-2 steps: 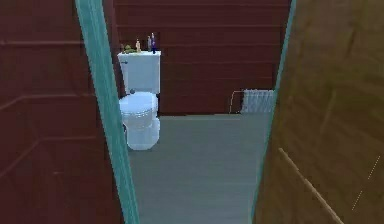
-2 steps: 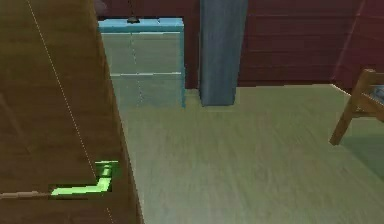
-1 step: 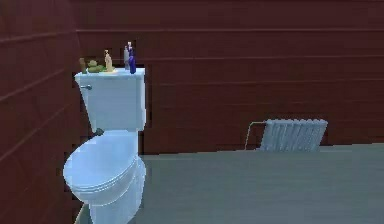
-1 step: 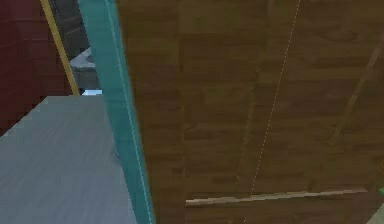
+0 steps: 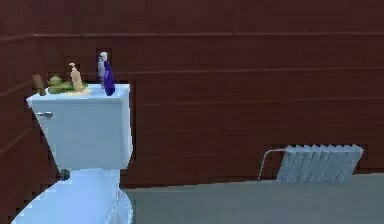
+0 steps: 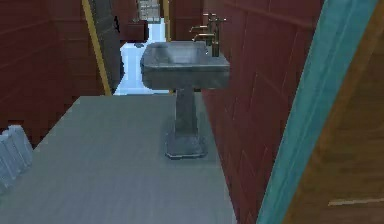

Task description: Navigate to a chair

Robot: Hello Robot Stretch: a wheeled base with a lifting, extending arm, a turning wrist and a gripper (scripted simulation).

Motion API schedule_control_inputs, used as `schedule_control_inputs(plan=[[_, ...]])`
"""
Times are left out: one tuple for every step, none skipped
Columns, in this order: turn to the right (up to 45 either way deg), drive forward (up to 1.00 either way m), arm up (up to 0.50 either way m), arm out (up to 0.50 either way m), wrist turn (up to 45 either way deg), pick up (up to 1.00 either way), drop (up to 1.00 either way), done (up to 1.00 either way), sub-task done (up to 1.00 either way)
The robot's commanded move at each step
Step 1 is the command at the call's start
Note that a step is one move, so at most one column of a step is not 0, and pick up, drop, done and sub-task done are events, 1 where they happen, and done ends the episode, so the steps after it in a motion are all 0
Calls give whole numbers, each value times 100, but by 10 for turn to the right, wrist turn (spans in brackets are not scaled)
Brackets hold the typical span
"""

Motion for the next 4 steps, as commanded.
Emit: schedule_control_inputs(plan=[[450, 0, 0, 0, 0, 0, 0, 0, 0], [390, 0, 0, 0, 0, 0, 0, 0, 0], [0, 30, 0, 0, 0, 0, 0, 0, 0], [-240, 0, 0, 0, 0, 0, 0, 0, 0]])
